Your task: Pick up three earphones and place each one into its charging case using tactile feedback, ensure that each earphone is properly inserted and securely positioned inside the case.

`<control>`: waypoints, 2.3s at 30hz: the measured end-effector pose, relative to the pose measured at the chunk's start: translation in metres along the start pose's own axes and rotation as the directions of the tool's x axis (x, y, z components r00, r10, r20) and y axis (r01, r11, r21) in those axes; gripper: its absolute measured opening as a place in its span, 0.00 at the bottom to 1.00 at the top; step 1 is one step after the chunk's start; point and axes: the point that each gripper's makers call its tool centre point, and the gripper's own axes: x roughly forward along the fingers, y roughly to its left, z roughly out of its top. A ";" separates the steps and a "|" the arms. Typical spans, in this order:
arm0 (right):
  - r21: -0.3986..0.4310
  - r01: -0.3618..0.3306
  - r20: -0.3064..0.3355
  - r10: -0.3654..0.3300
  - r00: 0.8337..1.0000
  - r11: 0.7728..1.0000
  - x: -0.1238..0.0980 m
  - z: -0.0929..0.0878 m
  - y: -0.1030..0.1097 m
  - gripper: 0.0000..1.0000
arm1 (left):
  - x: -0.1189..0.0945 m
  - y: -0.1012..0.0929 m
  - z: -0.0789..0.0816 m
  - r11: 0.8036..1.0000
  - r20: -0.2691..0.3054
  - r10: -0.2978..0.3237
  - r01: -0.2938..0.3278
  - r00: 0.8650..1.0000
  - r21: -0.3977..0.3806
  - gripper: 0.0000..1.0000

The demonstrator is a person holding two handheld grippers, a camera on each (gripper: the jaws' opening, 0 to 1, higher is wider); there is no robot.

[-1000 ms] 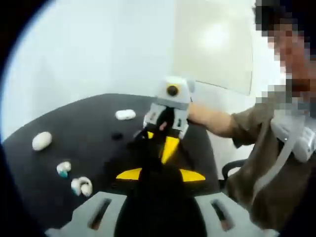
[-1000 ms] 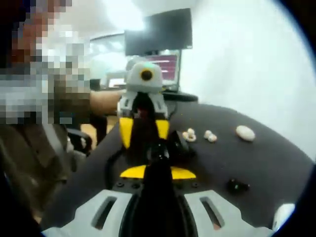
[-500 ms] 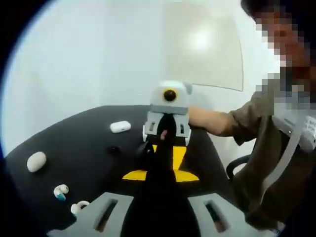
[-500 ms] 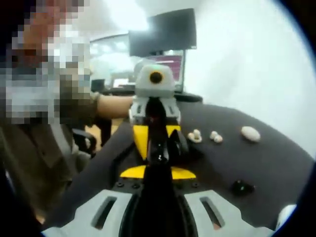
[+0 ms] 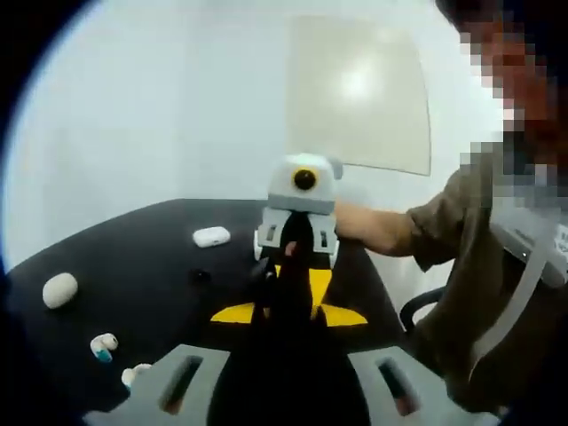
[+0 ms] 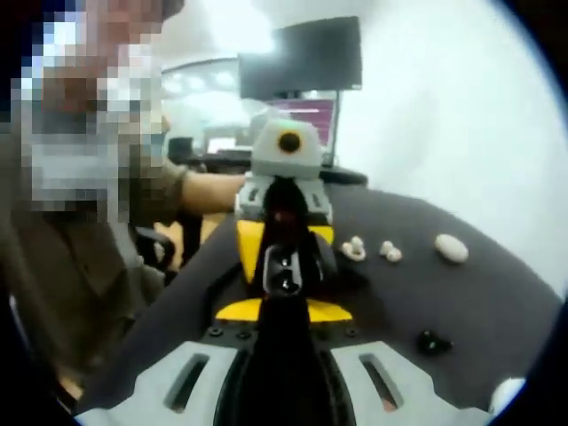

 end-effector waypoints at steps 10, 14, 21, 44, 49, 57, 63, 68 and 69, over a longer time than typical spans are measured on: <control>0.074 0.019 0.025 -0.021 0.999 0.997 -0.005 0.000 -0.005 0.18 | 0.003 0.009 -0.010 0.999 -0.056 0.037 -0.036 0.998 0.008 0.14; 0.078 0.016 0.016 -0.017 1.000 0.997 -0.004 -0.002 -0.005 0.18 | 0.007 0.006 -0.003 1.000 -0.019 0.022 -0.023 1.000 -0.007 0.21; 0.062 0.019 0.004 -0.019 1.000 0.998 -0.004 -0.004 -0.004 0.19 | 0.007 0.007 -0.004 1.000 -0.034 0.024 -0.023 0.999 0.013 0.14; 0.073 0.531 -0.263 -0.497 0.827 0.844 -0.037 -0.032 -0.100 0.12 | 0.004 0.005 -0.012 1.000 -0.053 0.020 -0.019 0.998 0.018 0.14; 0.093 0.543 -0.265 -0.505 0.821 0.835 -0.044 -0.023 -0.088 0.12 | 0.004 0.005 -0.012 1.000 -0.055 0.018 -0.016 0.998 0.023 0.14; 0.286 0.571 -0.267 -0.508 0.819 0.770 -0.058 -0.016 -0.050 0.12 | 0.005 0.004 -0.012 0.999 -0.057 0.025 -0.023 0.998 0.038 0.14; 0.356 0.599 -0.291 -0.524 0.801 0.717 -0.058 -0.027 -0.047 0.12 | 0.005 0.006 -0.012 0.999 -0.057 0.027 -0.025 0.998 0.034 0.14; 0.354 0.598 -0.275 -0.531 0.801 0.719 -0.054 -0.027 -0.047 0.18 | 0.005 0.007 -0.012 0.999 -0.056 0.027 -0.025 0.998 0.033 0.14; 0.345 0.591 -0.266 -0.528 0.807 0.729 -0.057 -0.023 -0.047 0.20 | 0.005 0.007 -0.012 0.999 -0.056 0.027 -0.025 0.998 0.033 0.14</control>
